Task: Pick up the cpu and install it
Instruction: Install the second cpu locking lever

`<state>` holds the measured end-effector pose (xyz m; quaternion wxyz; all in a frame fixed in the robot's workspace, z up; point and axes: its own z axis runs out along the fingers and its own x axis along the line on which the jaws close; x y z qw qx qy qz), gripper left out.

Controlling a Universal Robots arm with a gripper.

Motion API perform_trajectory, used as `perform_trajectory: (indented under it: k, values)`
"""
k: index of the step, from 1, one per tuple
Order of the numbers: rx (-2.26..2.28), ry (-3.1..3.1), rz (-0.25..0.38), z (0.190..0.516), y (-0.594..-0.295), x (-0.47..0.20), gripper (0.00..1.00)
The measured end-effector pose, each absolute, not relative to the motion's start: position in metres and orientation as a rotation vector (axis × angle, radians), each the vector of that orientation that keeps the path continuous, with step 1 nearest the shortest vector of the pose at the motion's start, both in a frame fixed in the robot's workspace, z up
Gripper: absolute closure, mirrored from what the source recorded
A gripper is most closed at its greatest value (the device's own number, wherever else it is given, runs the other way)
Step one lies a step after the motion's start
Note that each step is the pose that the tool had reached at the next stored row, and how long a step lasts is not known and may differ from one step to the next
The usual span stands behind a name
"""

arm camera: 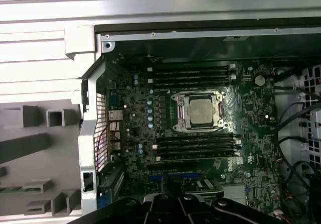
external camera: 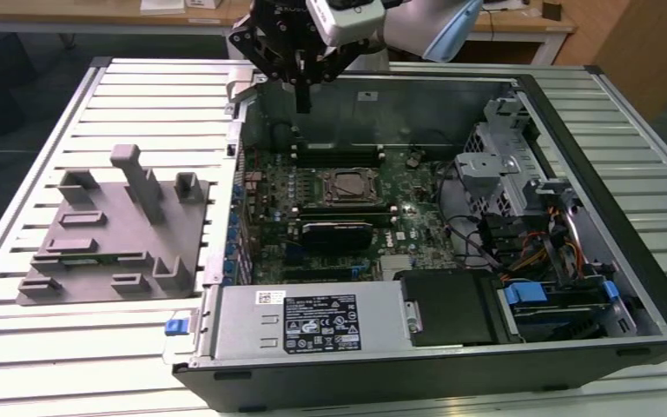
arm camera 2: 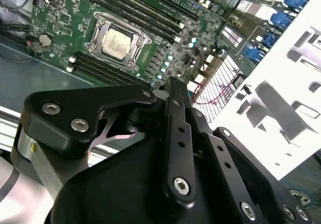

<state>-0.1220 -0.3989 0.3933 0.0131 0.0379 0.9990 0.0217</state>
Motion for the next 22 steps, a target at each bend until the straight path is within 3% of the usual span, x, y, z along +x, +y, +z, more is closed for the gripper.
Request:
perform_trajectory:
  k: [22]
  values:
    - [0.118, 3.114, 0.068, 0.3897, -0.3986, -0.1143, 0.89]
